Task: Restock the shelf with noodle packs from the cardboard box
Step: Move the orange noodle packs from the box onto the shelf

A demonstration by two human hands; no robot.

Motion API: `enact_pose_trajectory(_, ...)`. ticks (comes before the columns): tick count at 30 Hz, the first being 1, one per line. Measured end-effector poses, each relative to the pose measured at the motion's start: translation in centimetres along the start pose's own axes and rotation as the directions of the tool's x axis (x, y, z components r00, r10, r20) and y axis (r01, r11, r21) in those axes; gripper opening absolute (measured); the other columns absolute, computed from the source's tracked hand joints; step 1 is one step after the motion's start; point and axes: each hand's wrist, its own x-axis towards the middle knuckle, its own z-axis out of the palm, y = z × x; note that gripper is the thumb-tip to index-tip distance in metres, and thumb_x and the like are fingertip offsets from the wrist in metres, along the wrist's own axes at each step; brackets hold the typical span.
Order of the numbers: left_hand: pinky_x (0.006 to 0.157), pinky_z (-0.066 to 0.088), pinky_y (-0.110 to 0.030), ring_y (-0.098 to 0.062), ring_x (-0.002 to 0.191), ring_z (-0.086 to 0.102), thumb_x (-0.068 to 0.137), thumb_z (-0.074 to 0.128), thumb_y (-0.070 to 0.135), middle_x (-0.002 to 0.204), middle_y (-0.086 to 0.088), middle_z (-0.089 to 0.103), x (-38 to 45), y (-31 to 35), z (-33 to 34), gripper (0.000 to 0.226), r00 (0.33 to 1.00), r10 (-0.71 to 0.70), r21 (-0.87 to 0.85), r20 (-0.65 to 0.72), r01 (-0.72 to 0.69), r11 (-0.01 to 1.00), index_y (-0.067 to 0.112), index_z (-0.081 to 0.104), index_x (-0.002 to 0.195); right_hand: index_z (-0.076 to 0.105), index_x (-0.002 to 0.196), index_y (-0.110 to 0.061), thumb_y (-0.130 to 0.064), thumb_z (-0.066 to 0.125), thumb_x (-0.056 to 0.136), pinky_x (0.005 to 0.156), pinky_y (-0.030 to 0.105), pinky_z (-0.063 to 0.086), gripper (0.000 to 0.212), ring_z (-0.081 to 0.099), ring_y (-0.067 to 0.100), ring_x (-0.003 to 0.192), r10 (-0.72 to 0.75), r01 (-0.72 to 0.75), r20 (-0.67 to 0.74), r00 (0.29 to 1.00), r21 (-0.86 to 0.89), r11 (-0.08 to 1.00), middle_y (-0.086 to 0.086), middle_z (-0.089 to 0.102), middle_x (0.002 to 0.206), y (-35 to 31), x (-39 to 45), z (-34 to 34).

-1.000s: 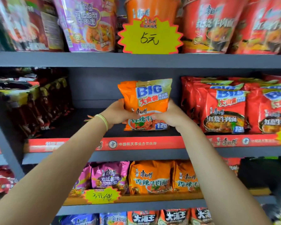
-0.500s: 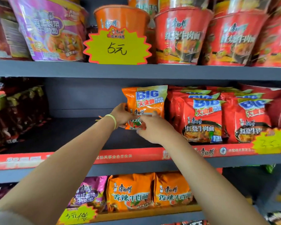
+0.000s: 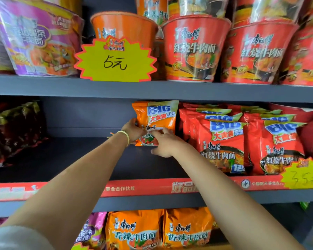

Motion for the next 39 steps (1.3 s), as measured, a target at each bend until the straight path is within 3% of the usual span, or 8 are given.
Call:
enact_pose_trajectory(6,0.094,0.053,-0.045,-0.036,0.113,0.063,0.093,0.058,0.008,0.128,-0.019,0.062,-0.7,0.2,-0.6,0.018,0.996,0.067,0.157,0.065,-0.076,0.985,0.01,0.055,0.111,0.013,0.156,-0.034,-0.042,0.061,0.093,0.114,0.047,0.032,0.08,0.011,0.037,0.148,0.007,-0.007,-0.042,0.999,-0.013,1.0,0.012,0.005,0.159,0.1,0.2,1.2)
enact_pose_trajectory(10,0.103,0.041,-0.043,-0.039,0.129,0.046,0.091,0.05,0.006,0.141,-0.018,0.04,-2.4,0.0,-0.5,0.056,0.955,0.296,0.598,0.013,-0.244,0.763,0.01,0.032,0.143,0.019,0.153,-0.034,-0.035,0.06,0.093,0.107,0.047,0.034,0.072,0.02,0.038,0.143,-0.026,-0.006,-0.245,0.969,-0.126,0.992,0.014,0.008,0.156,-0.4,-0.1,0.8)
enact_pose_trajectory(15,0.109,0.04,-0.056,-0.042,0.146,0.026,0.084,0.057,0.005,0.166,-0.008,-0.005,-2.2,-0.7,0.4,0.098,0.959,0.169,0.803,0.227,-0.282,0.525,0.027,-0.004,0.158,-0.001,0.156,-0.034,-0.026,0.064,0.091,0.114,0.052,0.022,0.093,-0.011,0.039,0.15,0.006,-0.043,-0.191,0.982,-0.19,0.981,0.01,-0.029,0.16,-0.5,0.7,0.8)
enact_pose_trajectory(26,0.116,0.032,-0.052,-0.035,0.149,0.02,0.092,0.051,0.01,0.164,-0.004,0.005,-3.9,0.2,0.1,0.085,0.959,0.208,0.778,0.19,-0.276,0.564,0.029,0.001,0.158,0.015,0.154,-0.029,-0.029,0.062,0.092,0.113,0.052,0.025,0.078,-0.004,0.038,0.151,-0.033,0.02,-0.185,0.982,-0.075,0.997,0.007,-0.021,0.164,0.0,0.4,0.1)
enact_pose_trajectory(30,0.114,0.034,-0.045,-0.035,0.142,0.033,0.095,0.05,0.016,0.159,-0.008,0.028,-6.7,0.3,-1.9,0.067,0.965,0.25,0.73,0.08,-0.228,0.645,0.024,0.022,0.155,0.032,0.148,-0.022,-0.039,0.056,0.096,0.102,0.048,0.04,0.061,0.024,0.035,0.143,-0.078,0.067,-0.239,0.968,-0.056,0.996,0.01,0.009,0.163,-0.7,-1.4,-1.2)
enact_pose_trajectory(33,0.097,0.049,-0.043,-0.034,0.12,0.055,0.091,0.047,0.021,0.135,-0.01,0.056,-11.0,-1.2,-5.0,0.055,0.9,0.429,0.714,-0.07,-0.255,0.652,0.024,0.044,0.145,0.06,0.104,-0.016,-0.034,0.049,0.097,0.066,0.034,0.046,0.022,0.06,0.03,0.102,-0.169,0.202,-0.548,0.819,0.0,0.979,0.007,0.061,0.116,-3.3,-3.8,-1.4)
enact_pose_trajectory(36,0.063,0.053,-0.034,-0.024,0.073,0.066,0.083,0.047,0.032,0.074,0.005,0.064,-18.5,-4.6,-9.2,0.035,0.686,0.615,0.668,-0.389,-0.25,0.701,0.023,0.073,0.104,0.063,0.082,-0.014,-0.023,0.052,0.093,0.049,0.028,0.022,0.018,0.053,0.027,0.062,-0.147,0.412,-0.734,0.663,0.194,0.891,0.002,0.06,0.067,-9.4,-6.5,-0.3)
enact_pose_trajectory(39,0.054,0.05,-0.034,-0.024,0.062,0.064,0.083,0.046,0.036,0.063,0.004,0.062,-26.8,-11.0,-14.6,0.03,0.65,0.494,0.6,-0.578,-0.072,0.797,0.022,0.072,0.085,0.065,0.079,-0.015,-0.022,0.054,0.087,0.05,0.03,0.03,0.015,0.052,0.027,0.057,-0.248,0.643,-0.739,0.626,0.31,0.7,-0.005,0.049,0.056,-18.9,-9.3,2.5)
